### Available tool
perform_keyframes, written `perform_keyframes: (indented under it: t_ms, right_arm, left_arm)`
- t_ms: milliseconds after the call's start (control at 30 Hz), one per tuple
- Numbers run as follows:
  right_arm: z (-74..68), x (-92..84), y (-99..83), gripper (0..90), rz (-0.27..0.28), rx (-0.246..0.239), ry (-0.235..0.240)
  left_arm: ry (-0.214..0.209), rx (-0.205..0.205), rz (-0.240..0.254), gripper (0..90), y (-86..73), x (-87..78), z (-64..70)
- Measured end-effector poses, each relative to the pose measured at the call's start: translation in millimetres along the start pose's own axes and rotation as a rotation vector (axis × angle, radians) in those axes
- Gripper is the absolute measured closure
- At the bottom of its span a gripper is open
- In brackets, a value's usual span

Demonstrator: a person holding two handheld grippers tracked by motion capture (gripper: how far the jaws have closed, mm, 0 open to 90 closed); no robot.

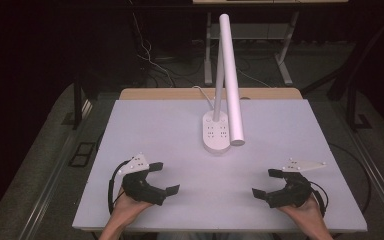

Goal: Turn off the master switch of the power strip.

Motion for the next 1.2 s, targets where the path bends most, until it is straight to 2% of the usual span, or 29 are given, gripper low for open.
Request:
perform_keyframes:
  t_ms: [167,833,1200]
  right_arm:
    - [0.5,-0.2,0.0,0.0,-0.001,0.003,-0.001]
    - [2.5,-0.8,-0.9,0.0,-0.001,0.01,-0.008]
    - [3.2,-1.2,-1.1,0.0,-0.002,0.012,-0.009]
  left_arm:
    - [0.0,-0.004,0.005,0.0,7.0,-0.3,-2.4]
    - [-0.023,0.0,-0.039,0.0,30.4,9.5,-10.2]
    - [-0.032,0.001,-0.045,0.0,42.8,15.9,-15.8]
Point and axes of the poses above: each handheld gripper's, and its own axes: x roughly forward along the jaws, y roughly out of its top, z roughly to its right, the point moved 9 cm from there along x, roughly forward along the jaws, and after that the axes turned 9 degrees about -y, right-handed, at the moved point
